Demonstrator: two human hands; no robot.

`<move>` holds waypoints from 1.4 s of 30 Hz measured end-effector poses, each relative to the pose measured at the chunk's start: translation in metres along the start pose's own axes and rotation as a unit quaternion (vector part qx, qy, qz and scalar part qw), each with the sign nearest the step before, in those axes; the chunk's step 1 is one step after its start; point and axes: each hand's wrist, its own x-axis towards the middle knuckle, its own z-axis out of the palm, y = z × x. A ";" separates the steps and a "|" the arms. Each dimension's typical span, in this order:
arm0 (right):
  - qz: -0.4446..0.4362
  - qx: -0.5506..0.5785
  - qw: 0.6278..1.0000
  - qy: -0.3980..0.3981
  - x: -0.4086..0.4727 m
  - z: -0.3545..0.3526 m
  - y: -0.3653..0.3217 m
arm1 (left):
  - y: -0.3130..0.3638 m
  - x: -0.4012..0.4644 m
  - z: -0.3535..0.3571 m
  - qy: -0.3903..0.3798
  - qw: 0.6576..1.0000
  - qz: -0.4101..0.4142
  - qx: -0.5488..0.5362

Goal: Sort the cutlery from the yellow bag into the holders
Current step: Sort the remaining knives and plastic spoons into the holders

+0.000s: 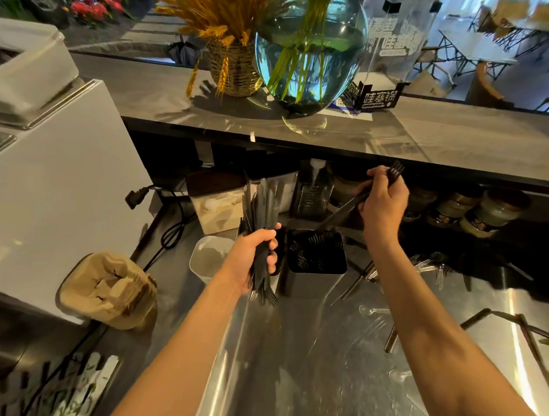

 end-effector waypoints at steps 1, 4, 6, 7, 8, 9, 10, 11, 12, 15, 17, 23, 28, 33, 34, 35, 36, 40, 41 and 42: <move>-0.012 -0.025 0.999 -0.016 -0.003 -0.001 0.004 | 0.002 0.001 0.000 -0.006 1.000 0.001 -0.005; -0.008 -0.121 0.988 -0.093 -0.014 0.001 0.023 | 0.003 0.005 0.004 -0.019 1.000 0.008 -0.006; 0.000 -0.220 0.959 -0.181 -0.020 0.004 0.042 | 0.003 0.007 0.007 -0.017 1.000 0.013 -0.002; -0.003 -0.275 0.935 -0.223 -0.023 0.005 0.050 | 0.002 0.007 0.009 -0.014 1.000 0.015 -0.001; -0.008 -0.319 0.912 -0.257 -0.026 0.005 0.058 | 0.002 0.008 0.009 -0.012 1.000 0.017 -0.002; -0.015 -0.350 0.894 -0.278 -0.028 0.005 0.064 | 0.002 0.008 0.010 -0.009 1.000 0.018 -0.004; -0.026 -0.365 0.885 -0.287 -0.029 0.004 0.067 | 0.002 0.008 0.010 -0.007 1.000 0.018 -0.006; -0.045 -0.374 0.881 -0.285 -0.030 0.003 0.068 | 0.002 0.008 0.010 -0.005 1.000 0.016 -0.008; -0.071 -0.384 0.879 -0.273 -0.031 0.003 0.069 | 0.002 0.007 0.009 -0.004 1.000 0.016 -0.008; -0.172 -0.388 0.879 -0.217 -0.032 0.004 0.072 | 0.002 0.006 0.007 -0.012 1.000 0.013 -0.007; -0.202 -0.386 0.871 -0.226 -0.036 0.004 0.081 | 0.001 0.004 0.007 -0.027 0.999 0.009 -0.017; -0.186 -0.471 0.793 -0.339 -0.048 0.000 0.110 | 0.002 -0.005 0.012 -0.063 0.997 0.019 -0.032; 0.044 -0.130 0.960 -0.244 -0.053 0.013 0.061 | 0.006 -0.012 0.018 -0.051 0.999 0.001 -0.006; 0.232 -0.029 0.909 -0.346 -0.048 0.035 0.013 | 0.006 -0.019 0.031 -0.069 0.994 -0.025 0.078; 0.253 -0.044 0.901 -0.350 -0.048 0.039 0.011 | 0.004 -0.020 0.034 -0.068 0.993 -0.029 0.093; 0.266 -0.051 0.902 -0.336 -0.048 0.041 0.010 | 0.003 -0.021 0.037 -0.062 0.992 -0.034 0.101; 0.277 -0.047 0.907 -0.313 -0.048 0.042 0.012 | 0.003 -0.022 0.038 -0.054 0.993 -0.037 0.101; 0.320 0.035 0.912 -0.254 -0.051 0.039 0.016 | 0.002 -0.024 0.036 -0.052 0.996 -0.040 0.066; 0.327 0.045 0.910 -0.251 -0.052 0.037 0.016 | 0.002 -0.025 0.035 -0.055 0.996 -0.041 0.060; 0.336 0.053 0.909 -0.242 -0.052 0.036 0.017 | 0.001 -0.025 0.033 -0.054 0.996 -0.041 0.054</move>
